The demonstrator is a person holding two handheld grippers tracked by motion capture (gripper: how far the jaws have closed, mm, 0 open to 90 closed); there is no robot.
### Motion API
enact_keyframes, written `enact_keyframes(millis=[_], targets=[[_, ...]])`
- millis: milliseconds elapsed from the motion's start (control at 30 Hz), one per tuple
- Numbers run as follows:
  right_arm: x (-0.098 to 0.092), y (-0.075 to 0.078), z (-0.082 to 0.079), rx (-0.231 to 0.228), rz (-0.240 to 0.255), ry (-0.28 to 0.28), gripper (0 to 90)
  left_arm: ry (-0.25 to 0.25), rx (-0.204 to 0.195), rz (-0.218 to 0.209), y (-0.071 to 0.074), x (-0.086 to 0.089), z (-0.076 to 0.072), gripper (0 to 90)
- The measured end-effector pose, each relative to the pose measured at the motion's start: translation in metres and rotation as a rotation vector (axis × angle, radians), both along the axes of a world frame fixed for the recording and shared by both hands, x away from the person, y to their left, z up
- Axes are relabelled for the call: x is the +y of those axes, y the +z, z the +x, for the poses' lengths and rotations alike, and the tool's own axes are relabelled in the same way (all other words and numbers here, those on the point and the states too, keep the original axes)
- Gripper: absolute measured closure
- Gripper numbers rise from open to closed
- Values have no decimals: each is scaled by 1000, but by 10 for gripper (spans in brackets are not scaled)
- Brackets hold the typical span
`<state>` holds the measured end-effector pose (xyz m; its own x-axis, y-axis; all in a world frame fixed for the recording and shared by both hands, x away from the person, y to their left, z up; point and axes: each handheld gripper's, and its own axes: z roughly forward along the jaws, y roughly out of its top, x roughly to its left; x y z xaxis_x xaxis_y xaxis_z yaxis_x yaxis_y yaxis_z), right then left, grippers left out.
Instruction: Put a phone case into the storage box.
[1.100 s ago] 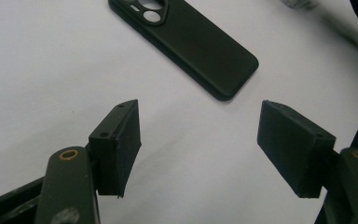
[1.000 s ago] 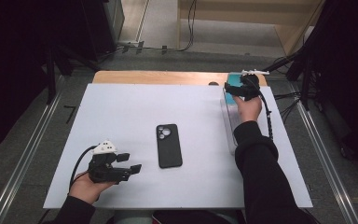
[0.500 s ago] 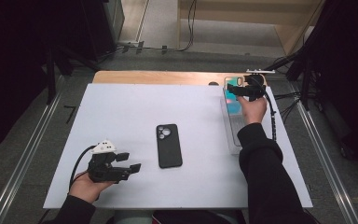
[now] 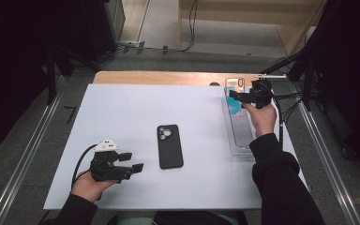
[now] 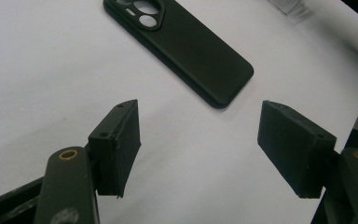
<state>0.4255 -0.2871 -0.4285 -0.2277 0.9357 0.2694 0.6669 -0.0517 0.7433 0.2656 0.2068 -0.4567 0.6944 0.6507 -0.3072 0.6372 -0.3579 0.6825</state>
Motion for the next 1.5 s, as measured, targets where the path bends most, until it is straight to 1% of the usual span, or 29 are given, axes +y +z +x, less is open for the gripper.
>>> enact_keyframes(millis=[67, 100, 133, 167, 200, 267, 367, 400, 433, 467, 633, 667, 700, 767, 900, 1000, 1133, 1167, 1200, 1300, 1400, 1500], targets=[[2, 3, -6, -17, 18, 57, 25, 11, 15, -10, 2, 2, 1, 303], [5, 5, -9, -11, 18, 73, 32, 15, 12, -18, 3, 2, 1, 302], [6, 6, -11, -8, 19, 84, 36, 14, 7, -12, 4, 3, 2, 302], [9, 7, -13, -8, 20, 99, 37, 11, 3, -17, 5, 4, 3, 302], [12, 8, -16, -6, 9, 112, 37, 13, 3, -25, 5, 4, 5, 302], [17, 10, -22, -5, -2, 132, 37, 15, 6, -27, 5, 5, 7, 302], [22, 12, -29, -2, 9, 160, 46, 18, 19, -26, 4, 6, 11, 302], [24, 13, -32, 4, 15, 179, 54, 16, 25, -38, 3, 5, 13, 302], [25, 14, -34, 9, 25, 190, 54, 13, 29, -40, 3, 5, 13, 302], [27, 15, -37, 13, 25, 199, 54, 9, 27, -33, 4, 4, 13, 302], [33, 20, -54, 8, 13, 231, 54, -3, 18, -33, 3, 2, 12, 300], [33, 21, -58, 3, 18, 237, 54, -5, 19, -41, 3, 2, 13, 270], [34, 21, -62, -3, 13, 242, 54, -8, 25, -46, 3, 1, 14, 264], [34, 22, -68, -7, 21, 248, 54, -6, 24, -50, 3, 0, 15, 264], [36, 23, -80, -6, 23, 266, 54, -14, 27, -37, 3, 0, 16, 263], [37, 23, -89, -1, 42, 279, 54, -15, 30, -36, 4, 1, 17, 263], [43, 20, -101, 1, 35, 304, 54, -18, 8, -23, 4, 3, 16, 263], [44, 20, -102, 2, 40, 306, 55, -19, 5, -22, 4, 3, 16, 263], [45, 19, -104, 4, 47, 310, 55, -16, 4, -21, 4, 4, 16, 263], [53, 17, -110, 2, 33, 338, 55, -19, 6, -24, 4, 5, 16, 263], [59, 15, -116, 14, 60, 356, 55, -23, 6, -31, 5, 6, 16, 263], [62, 14, -123, 15, 75, 381, 55, -30, 5, -33, 4, 7, 16, 264]])
